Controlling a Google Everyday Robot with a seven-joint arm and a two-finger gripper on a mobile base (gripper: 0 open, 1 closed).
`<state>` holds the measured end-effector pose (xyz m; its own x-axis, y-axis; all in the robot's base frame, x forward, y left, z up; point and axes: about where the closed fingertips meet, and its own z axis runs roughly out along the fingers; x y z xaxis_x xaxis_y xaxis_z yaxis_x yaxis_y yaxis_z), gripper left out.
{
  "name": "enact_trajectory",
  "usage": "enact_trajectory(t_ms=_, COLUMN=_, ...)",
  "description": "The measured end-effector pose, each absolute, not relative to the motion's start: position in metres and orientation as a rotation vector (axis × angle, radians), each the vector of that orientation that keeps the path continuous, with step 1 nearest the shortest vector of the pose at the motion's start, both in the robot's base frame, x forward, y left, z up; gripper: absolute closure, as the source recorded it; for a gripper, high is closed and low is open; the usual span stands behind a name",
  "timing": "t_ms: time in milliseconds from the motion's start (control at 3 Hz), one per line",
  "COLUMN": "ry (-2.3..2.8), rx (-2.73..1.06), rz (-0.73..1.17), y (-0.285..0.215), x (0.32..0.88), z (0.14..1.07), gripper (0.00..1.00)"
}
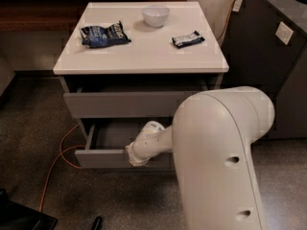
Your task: Open middle drawer
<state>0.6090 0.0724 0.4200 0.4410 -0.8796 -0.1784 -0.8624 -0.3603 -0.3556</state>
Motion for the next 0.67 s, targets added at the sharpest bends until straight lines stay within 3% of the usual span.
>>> enact_trajectory(t_ms=667, ry=1.452, rx=-2.312, rz=-0.035, y=0.075, x=0.594, z=0.421, gripper=1.0)
